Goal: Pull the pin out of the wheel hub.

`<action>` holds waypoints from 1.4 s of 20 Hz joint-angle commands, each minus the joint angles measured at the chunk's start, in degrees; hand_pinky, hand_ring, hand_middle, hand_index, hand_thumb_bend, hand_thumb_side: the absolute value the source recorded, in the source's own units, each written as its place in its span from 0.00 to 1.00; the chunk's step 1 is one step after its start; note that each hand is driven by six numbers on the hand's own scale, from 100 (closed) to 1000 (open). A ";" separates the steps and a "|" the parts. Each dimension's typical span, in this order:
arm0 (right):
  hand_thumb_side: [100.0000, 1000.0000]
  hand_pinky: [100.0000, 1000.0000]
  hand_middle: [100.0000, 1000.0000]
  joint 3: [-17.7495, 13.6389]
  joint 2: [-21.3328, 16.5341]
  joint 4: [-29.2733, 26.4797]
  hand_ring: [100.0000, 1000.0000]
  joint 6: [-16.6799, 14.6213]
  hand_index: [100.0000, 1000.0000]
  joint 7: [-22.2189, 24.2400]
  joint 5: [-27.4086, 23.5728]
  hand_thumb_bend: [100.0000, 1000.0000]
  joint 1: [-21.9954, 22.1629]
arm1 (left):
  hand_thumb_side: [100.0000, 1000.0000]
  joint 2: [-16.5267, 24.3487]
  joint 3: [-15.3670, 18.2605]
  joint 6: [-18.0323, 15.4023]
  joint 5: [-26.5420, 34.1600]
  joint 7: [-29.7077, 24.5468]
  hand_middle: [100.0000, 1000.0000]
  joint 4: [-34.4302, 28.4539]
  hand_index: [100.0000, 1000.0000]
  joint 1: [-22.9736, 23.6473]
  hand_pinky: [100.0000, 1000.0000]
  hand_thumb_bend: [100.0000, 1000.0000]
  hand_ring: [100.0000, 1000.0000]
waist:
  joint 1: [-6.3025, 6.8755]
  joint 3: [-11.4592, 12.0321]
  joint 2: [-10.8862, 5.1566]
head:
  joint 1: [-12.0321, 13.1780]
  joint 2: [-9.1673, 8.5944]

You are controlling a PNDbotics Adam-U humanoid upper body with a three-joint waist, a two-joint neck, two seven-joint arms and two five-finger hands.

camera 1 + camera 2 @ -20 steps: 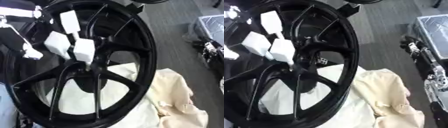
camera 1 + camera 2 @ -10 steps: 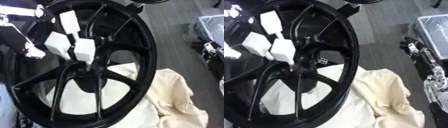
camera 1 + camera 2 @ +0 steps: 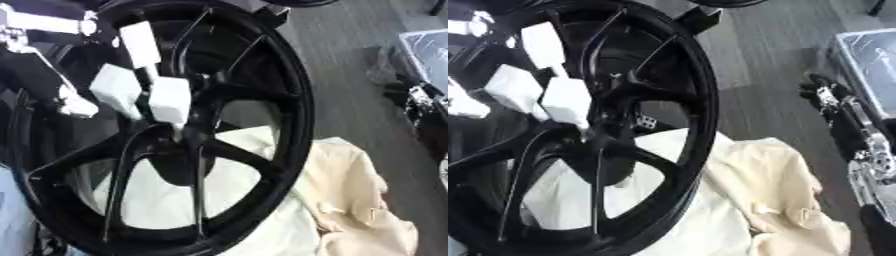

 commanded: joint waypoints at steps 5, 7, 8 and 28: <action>0.68 1.00 0.77 -0.54 -0.93 -0.36 0.85 -0.16 0.89 0.20 0.23 0.00 -0.35 | 0.09 0.66 0.58 0.20 0.14 0.01 0.55 -0.44 0.60 -1.28 0.67 0.12 0.58 | -0.21 -0.05 -1.12 | 0.05 -0.69; 0.68 1.00 0.77 -0.55 -0.95 -0.36 0.85 -0.16 0.89 0.19 0.21 0.00 -0.34 | 0.05 0.71 0.62 0.30 0.16 0.01 0.51 -0.57 0.50 -1.23 0.66 0.09 0.56 | -0.21 -0.04 -1.16 | 0.02 -0.68; 0.68 1.00 0.77 -0.55 -0.96 -0.36 0.85 -0.17 0.89 0.19 0.20 0.00 -0.35 | 0.04 0.71 0.67 0.30 0.14 0.01 0.50 -0.65 0.48 -1.23 0.65 0.07 0.56 | -0.22 -0.03 -1.17 | 0.01 -0.67; 0.66 1.00 0.77 -1.01 -1.31 -0.78 0.85 -0.41 0.89 -0.16 -0.27 0.00 0.03 | 0.00 3.54 17.15 2.84 5.33 0.52 0.40 -13.90 0.20 1.36 0.58 0.00 0.46 | -0.63 1.02 -1.47 | -1.01 0.21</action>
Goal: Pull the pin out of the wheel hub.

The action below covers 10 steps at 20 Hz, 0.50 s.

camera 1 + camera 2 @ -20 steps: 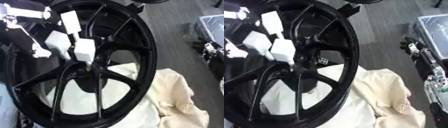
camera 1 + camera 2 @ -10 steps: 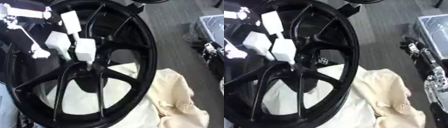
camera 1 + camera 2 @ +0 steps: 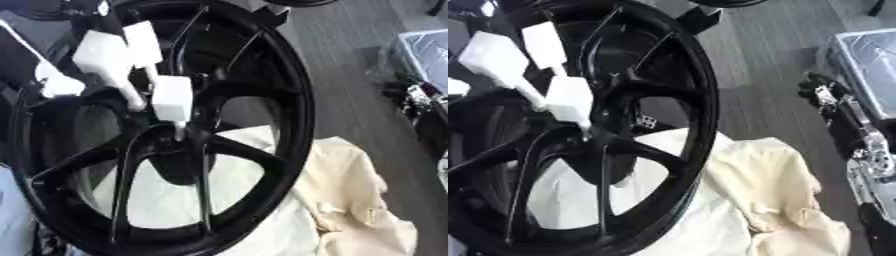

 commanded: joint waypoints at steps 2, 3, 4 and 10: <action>0.66 1.00 0.77 -0.76 -1.45 -0.89 0.85 -0.39 0.89 -0.19 -0.28 0.00 0.03 | 0.00 3.77 7.94 1.33 3.25 2.12 0.40 -5.03 0.20 1.59 0.58 0.00 0.46 | -0.43 0.42 -1.46 | -0.62 0.24; 0.66 1.00 0.77 -0.81 -1.52 -0.93 0.85 -0.43 0.89 -0.24 -0.31 0.00 0.08 | 0.00 4.45 9.29 1.53 3.80 3.21 0.40 -5.90 0.20 2.59 0.58 0.00 0.46 | -0.45 0.52 -1.45 | -0.72 0.29; 0.66 1.00 0.77 -0.89 -1.58 -0.98 0.85 -0.47 0.89 -0.31 -0.33 0.00 0.13 | 0.00 5.13 10.64 1.65 4.36 4.48 0.40 -6.70 0.20 3.76 0.58 0.00 0.46 | -0.48 0.64 -1.45 | -0.82 0.32; 0.65 1.00 0.77 -1.49 -1.72 -1.17 0.85 -0.72 0.89 -0.90 -0.49 0.00 0.36 | 0.00 9.40 18.86 0.60 5.93 14.09 0.39 -7.74 0.19 13.33 0.58 0.00 0.46 | -0.79 1.62 -1.32 | -1.12 0.61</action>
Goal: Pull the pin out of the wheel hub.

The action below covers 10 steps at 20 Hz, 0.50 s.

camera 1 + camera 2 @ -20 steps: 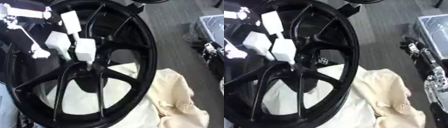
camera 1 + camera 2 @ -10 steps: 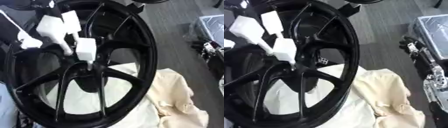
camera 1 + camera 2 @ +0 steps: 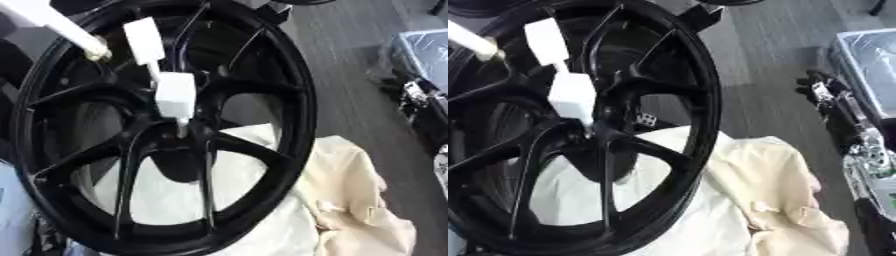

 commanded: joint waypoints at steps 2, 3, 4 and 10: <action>0.65 1.00 0.77 -1.13 -1.72 -1.27 0.85 -0.36 0.89 -0.64 -0.43 0.00 -0.04 | 0.00 4.34 7.63 0.17 0.10 7.83 0.39 -0.82 0.19 7.60 0.57 0.00 0.45 | -0.50 0.66 -1.20 | -0.36 0.15; 0.65 1.00 0.77 -1.32 -1.74 -1.36 0.85 -0.43 0.89 -0.83 -0.50 0.00 -0.01 | 0.00 4.52 9.34 0.37 -0.08 9.90 0.39 -0.82 0.19 10.74 0.57 0.00 0.45 | -0.59 0.85 -1.14 | -0.45 0.17; 0.65 1.00 0.77 -1.59 -1.77 -1.45 0.85 -0.53 0.89 -1.08 -0.59 0.00 0.06 | 0.00 4.22 11.16 0.77 -0.33 12.02 0.39 -0.82 0.19 14.06 0.57 0.00 0.45 | -0.69 1.11 -1.11 | -0.54 0.24; 0.63 1.00 0.77 -3.28 -2.20 -1.91 0.85 -1.18 0.89 -2.85 -1.03 0.00 1.08 | 0.00 -1.37 19.39 3.61 -1.99 22.74 0.38 2.31 0.18 29.85 0.56 0.00 0.44 | -1.22 2.88 -1.10 | -1.16 0.61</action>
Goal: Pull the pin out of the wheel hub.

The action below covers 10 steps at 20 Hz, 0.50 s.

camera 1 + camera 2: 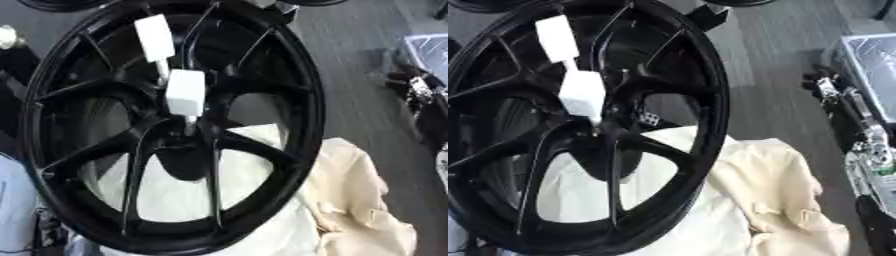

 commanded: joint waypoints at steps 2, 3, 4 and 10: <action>0.63 1.00 0.77 -1.52 -2.09 -1.32 0.85 -0.44 0.89 -1.21 -0.51 0.00 0.26 | 0.00 -1.68 4.48 1.59 -1.80 5.08 0.38 2.29 0.18 4.84 0.56 0.00 0.44 | -0.22 0.72 -1.08 | -0.53 0.07; 0.63 1.00 0.77 -1.62 -2.07 -1.33 0.85 -0.46 0.89 -1.36 -0.56 0.00 0.23 | 0.00 -2.12 4.72 1.87 -2.39 5.57 0.38 2.72 0.18 5.82 0.56 0.00 0.44 | -0.26 0.81 -1.07 | -0.51 0.06; 0.63 1.00 0.77 -1.67 -2.04 -1.35 0.85 -0.48 0.89 -1.44 -0.61 0.00 0.17 | 0.00 -2.64 4.93 2.26 -3.04 5.96 0.39 3.22 0.19 6.78 0.56 0.00 0.45 | -0.32 0.88 -1.03 | -0.48 -0.01; 0.63 1.00 0.77 -1.69 -1.82 -1.26 0.85 -0.43 0.89 -1.52 -0.72 0.00 -0.14 | 0.00 -4.89 4.68 4.03 -6.45 6.19 0.53 4.80 0.51 9.08 0.66 0.00 0.56 | -0.42 0.46 -0.77 | 0.10 -0.59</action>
